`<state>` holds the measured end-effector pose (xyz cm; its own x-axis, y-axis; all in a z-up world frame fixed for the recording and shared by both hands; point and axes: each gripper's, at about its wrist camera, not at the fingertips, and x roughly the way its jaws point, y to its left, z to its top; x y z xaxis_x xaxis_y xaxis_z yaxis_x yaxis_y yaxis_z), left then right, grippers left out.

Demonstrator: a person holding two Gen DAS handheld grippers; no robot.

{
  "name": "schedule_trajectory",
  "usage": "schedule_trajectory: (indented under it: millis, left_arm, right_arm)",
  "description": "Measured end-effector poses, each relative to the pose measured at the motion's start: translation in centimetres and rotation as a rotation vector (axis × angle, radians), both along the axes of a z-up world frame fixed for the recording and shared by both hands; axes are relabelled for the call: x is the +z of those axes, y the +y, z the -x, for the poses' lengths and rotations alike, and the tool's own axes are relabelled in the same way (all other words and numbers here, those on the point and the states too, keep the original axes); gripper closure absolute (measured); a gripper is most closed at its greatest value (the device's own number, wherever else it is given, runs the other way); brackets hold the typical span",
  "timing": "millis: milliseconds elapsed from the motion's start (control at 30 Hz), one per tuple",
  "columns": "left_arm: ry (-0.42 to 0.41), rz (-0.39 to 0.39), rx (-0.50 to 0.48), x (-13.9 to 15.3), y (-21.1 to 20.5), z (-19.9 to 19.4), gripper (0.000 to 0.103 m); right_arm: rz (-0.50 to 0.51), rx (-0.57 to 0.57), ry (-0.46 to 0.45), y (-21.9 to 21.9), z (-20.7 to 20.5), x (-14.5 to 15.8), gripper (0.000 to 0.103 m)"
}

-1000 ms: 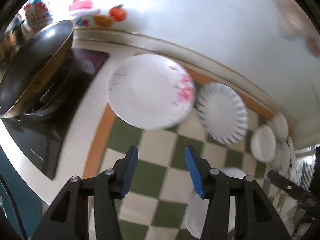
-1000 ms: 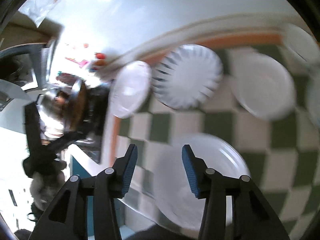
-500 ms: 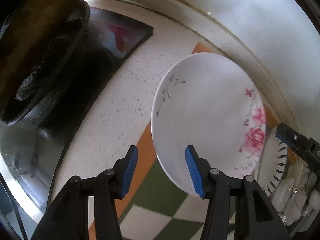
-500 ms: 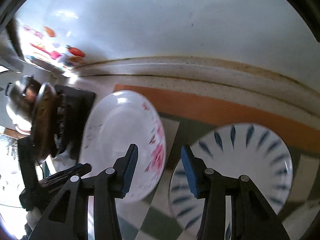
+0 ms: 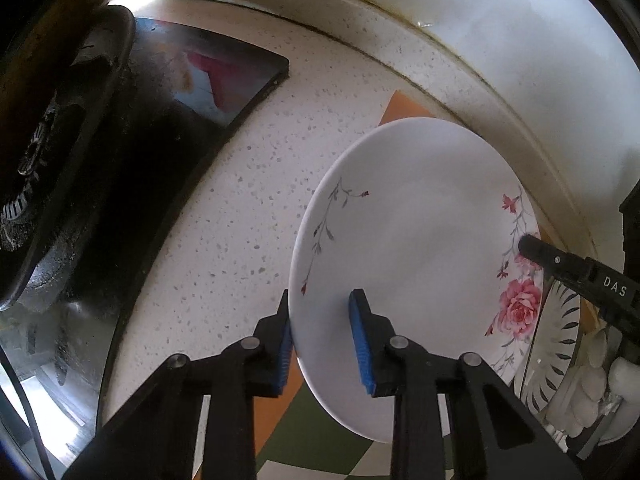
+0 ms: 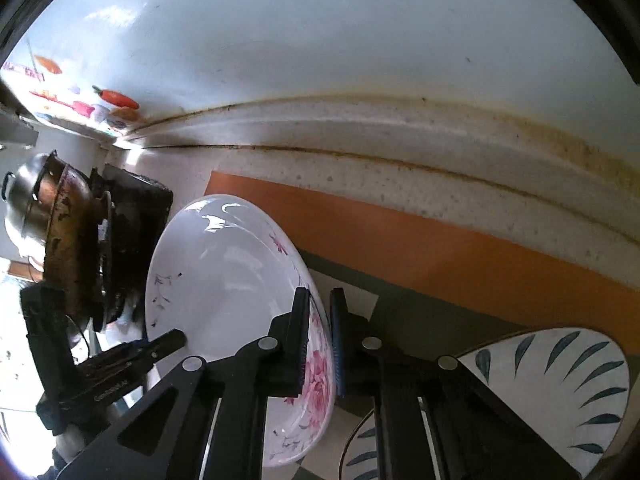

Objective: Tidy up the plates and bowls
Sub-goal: 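Carry the white plate to the pink-flower plate and grip both rims together, then lift the two stacked plates together with both grippers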

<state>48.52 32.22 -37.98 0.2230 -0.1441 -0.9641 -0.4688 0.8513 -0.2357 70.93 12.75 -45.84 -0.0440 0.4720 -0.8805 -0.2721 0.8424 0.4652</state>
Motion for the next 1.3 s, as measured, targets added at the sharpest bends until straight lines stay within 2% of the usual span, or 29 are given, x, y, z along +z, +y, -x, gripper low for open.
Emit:
schedule_trajectory:
  millis: [233,567,933,1133,1300]
  left_arm:
    - [-0.007,-0.001,-0.011,0.5,-0.2,1.1,0.079]
    - [-0.06,0.0,-0.052,4.0,-1.8,3.0,0.079]
    - [-0.123,-0.017,-0.18,9.8,-10.1,7.0,0.079]
    - [-0.12,-0.016,-0.276,10.3,-14.9,9.8,0.079]
    - [-0.089,0.001,-0.352,8.8,-19.4,12.0,0.079]
  right_arm:
    - [-0.008,0.0,0.003,-0.3,0.9,0.4,0.093]
    - [-0.029,-0.02,-0.036,-3.3,4.0,4.5,0.094]
    - [-0.074,-0.115,-0.09,-12.1,12.4,11.0,0.094]
    - [-0.066,-0.18,-0.081,-18.4,18.4,12.1,0.094]
    - [-0.037,-0.217,-0.05,-23.3,23.6,11.1,0.094]
